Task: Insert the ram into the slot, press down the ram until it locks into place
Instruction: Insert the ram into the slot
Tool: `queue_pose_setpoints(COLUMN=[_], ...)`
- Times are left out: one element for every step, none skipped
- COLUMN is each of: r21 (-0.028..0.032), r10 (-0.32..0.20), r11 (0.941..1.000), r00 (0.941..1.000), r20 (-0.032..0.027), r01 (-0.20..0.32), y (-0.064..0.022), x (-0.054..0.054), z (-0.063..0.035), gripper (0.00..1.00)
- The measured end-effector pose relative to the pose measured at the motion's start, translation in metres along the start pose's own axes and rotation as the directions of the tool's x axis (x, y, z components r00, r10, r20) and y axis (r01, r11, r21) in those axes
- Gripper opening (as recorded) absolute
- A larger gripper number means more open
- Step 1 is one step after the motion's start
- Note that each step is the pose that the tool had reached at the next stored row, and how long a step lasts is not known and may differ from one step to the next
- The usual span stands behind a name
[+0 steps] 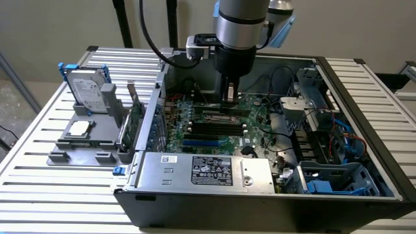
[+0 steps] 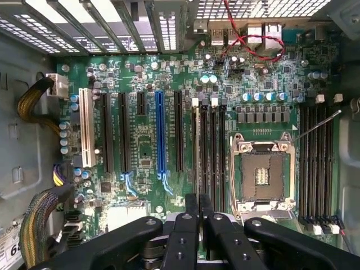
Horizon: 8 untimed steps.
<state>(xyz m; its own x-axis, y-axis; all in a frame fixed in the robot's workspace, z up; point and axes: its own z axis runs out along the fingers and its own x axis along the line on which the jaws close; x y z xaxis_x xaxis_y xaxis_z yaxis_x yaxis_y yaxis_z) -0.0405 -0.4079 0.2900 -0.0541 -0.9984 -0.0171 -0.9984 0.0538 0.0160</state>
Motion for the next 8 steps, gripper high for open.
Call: queue_pose_setpoints(r21=[0.0000,0.0000,0.0001,0.0001,0.0001,0.0001,0.0001,0.0001], r10=[0.000,0.000,0.000,0.000,0.000,0.000,0.000,0.000], r11=[1.0000,1.0000,1.0000,1.0000,1.0000,1.0000,1.0000,1.0000], r00=[1.0000,1.0000,1.0000,1.0000,1.0000,1.0000,1.0000,1.0000], r20=[0.0000,0.0000,0.0001,0.0000,0.0000,0.0000,-0.0001,0.0001], r01=[0.000,0.000,0.000,0.000,0.000,0.000,0.000,0.000], y=[0.0000,-0.0001,-0.0001,-0.0001,-0.0002,-0.0002,-0.0002,-0.0002], x=[0.000,0.000,0.000,0.000,0.000,0.000,0.000,0.000], z=[0.0018,0.0037,0.0056,0.0073,0.0092,0.0109,0.0128,0.0146], gripper=[0.13,0.13,0.13,0.13,0.13,0.13,0.13,0.13])
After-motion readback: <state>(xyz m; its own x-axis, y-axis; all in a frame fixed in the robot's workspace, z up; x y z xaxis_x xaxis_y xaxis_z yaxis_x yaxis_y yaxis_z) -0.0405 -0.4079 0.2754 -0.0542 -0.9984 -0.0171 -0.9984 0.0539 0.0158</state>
